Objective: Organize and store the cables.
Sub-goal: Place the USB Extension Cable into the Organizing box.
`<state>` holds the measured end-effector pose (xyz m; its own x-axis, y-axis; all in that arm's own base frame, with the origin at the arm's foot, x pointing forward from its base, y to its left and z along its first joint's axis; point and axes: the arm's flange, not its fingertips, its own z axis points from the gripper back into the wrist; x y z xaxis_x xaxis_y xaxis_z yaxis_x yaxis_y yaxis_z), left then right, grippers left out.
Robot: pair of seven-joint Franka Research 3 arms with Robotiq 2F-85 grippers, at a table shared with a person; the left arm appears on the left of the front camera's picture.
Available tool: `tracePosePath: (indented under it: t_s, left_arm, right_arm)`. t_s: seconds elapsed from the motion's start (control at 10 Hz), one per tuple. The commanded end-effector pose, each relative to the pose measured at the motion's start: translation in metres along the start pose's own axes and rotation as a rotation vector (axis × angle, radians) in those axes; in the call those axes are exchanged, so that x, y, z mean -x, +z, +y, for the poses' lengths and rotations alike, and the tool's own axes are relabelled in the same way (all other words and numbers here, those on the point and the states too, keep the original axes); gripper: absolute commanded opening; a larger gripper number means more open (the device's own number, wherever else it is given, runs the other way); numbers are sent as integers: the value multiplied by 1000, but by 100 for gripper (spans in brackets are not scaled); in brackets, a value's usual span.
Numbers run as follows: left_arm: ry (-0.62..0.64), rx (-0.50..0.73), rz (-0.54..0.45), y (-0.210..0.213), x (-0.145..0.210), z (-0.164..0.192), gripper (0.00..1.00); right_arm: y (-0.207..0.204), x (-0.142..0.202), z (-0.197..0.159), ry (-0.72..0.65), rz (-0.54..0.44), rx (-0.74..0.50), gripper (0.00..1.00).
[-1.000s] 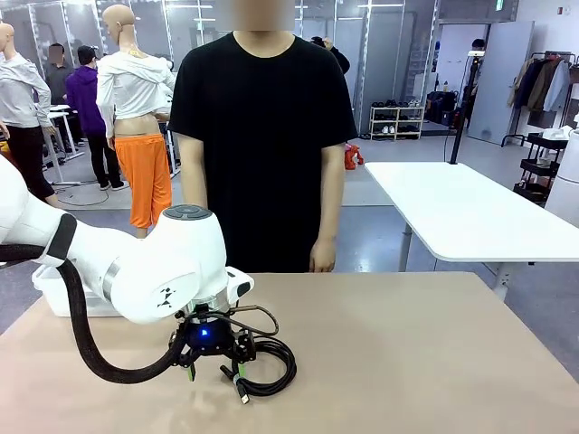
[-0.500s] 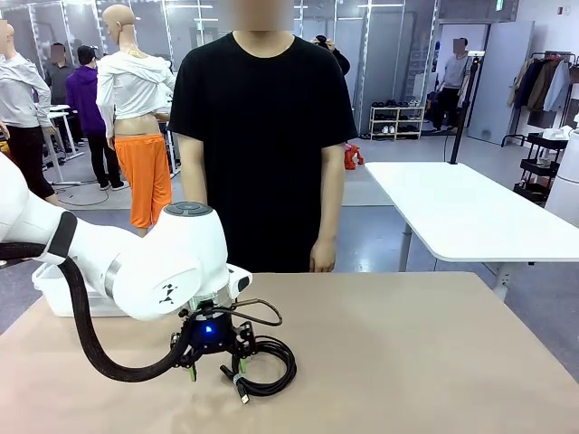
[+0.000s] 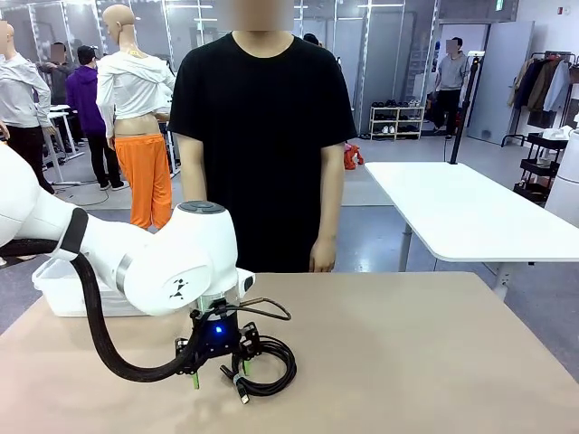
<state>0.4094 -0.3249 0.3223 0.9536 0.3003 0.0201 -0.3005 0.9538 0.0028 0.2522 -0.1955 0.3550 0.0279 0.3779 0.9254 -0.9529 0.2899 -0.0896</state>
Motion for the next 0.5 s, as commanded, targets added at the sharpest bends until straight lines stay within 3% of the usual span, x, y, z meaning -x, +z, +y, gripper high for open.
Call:
tracePosePath:
  t_s: [0.0, 0.1, 0.2, 0.4]
  left_arm:
    - [52, -39, 14, -3, -2, -12, 100]
    - [58, -18, -7, -3, -1, -12, 85]
    - [54, -13, -31, -2, 0, -12, 46]
    - [66, -20, 5, -9, -2, -13, 0]
  right_arm:
    - [1, -1, -1, -4, -4, 6, 100]
    - [1, -1, -1, -4, -4, 6, 100]
    - [1, -1, -1, -4, -4, 6, 100]
    - [1, -1, -1, -4, -4, 6, 100]
